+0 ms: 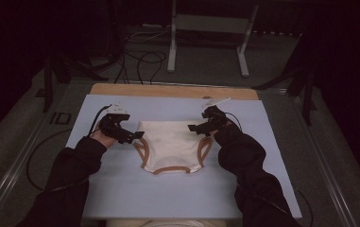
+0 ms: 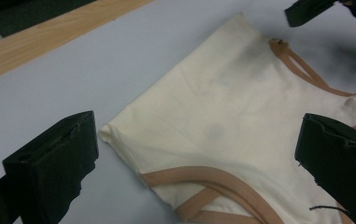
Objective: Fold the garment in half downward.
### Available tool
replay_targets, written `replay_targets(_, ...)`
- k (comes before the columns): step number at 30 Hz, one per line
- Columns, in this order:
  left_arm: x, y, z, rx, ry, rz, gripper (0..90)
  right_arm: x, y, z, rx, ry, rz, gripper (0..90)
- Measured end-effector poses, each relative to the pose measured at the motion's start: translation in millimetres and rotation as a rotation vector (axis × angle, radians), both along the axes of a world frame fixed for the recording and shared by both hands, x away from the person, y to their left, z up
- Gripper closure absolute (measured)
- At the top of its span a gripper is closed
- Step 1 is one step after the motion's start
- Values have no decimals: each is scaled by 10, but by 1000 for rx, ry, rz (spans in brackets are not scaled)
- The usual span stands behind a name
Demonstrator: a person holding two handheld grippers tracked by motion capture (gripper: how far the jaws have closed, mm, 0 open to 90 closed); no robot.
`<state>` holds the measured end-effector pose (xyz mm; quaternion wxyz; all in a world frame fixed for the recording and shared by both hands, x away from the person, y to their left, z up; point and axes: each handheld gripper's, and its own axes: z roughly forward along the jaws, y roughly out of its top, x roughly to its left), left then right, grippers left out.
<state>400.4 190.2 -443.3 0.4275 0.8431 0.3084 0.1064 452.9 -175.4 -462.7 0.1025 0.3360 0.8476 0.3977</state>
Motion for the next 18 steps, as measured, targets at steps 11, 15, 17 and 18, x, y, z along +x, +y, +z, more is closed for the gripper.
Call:
replay_targets(11, -209, -2, 68, -13, -28, -40, 2, 23, 193, 70, 14, -25, 34, 103)
replay_targets(15, -287, -2, 47, -16, -33, -52, 2, 29, 278, 75, 24, -28, 44, 103)
replay_targets(17, -327, -6, 32, -17, -36, -53, 2, 29, 323, 72, 24, -28, 56, 103)
replay_targets(18, -345, -8, 25, -16, -34, -58, 2, 28, 347, 69, 21, -28, 61, 104)
